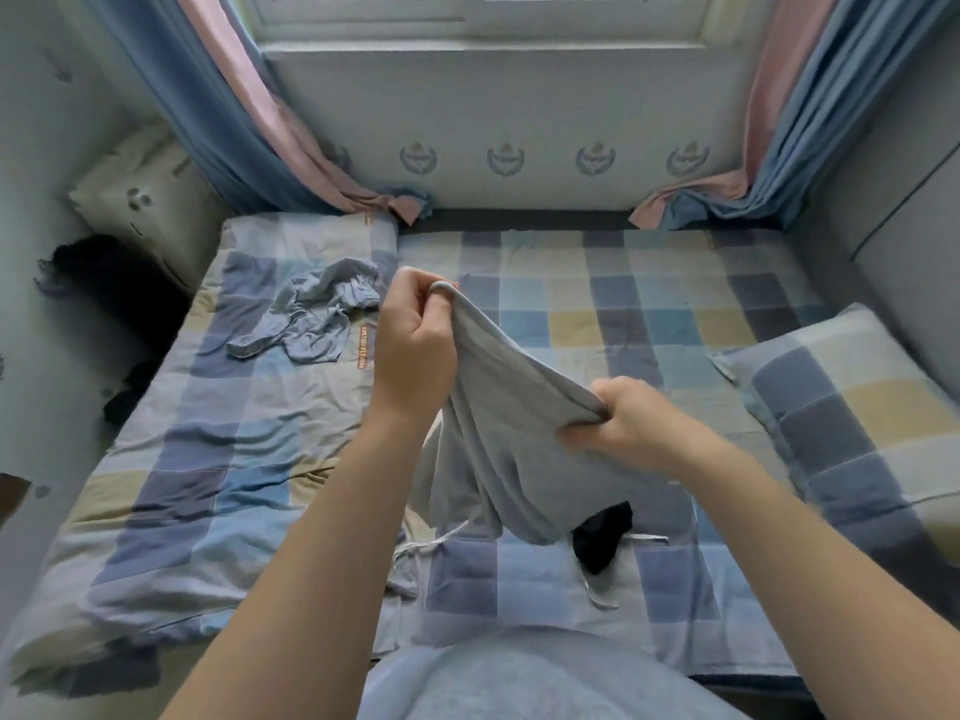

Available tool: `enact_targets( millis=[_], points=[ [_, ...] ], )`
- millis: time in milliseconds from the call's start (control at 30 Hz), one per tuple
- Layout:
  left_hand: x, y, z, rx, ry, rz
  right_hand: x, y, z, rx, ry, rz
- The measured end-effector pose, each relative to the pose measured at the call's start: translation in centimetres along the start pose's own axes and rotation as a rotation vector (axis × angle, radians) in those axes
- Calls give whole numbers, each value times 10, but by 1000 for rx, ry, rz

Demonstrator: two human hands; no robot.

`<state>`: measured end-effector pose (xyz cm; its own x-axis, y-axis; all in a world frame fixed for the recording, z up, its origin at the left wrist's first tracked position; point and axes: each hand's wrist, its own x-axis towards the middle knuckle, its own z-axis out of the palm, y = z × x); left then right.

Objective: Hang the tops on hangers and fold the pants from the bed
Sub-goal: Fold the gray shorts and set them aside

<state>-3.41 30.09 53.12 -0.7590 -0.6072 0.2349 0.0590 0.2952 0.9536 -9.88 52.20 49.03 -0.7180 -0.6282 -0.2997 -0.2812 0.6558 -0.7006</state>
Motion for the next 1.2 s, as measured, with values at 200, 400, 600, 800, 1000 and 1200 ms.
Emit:
enact_targets(
  millis=[200,400,600,800,1000,1200],
  points=[
    [-1,-22,13,92,87,-118,0,87,27,319,158,287],
    [-1,-56,23,155,95,-391,-1,63,-2,359,206,-4],
    [-23,-64,32,-85,-70,-515,5,6,-21,467,200,-79],
    [-62,-53,37,-92,-141,-348,8,-27,-23,988,273,60],
    [-119,-61,50,46,-579,-307,-3,-49,-30,1149,377,-42],
    [-136,-90,59,412,-712,-478,-11,-56,-49,1177,577,-138]
  ],
)
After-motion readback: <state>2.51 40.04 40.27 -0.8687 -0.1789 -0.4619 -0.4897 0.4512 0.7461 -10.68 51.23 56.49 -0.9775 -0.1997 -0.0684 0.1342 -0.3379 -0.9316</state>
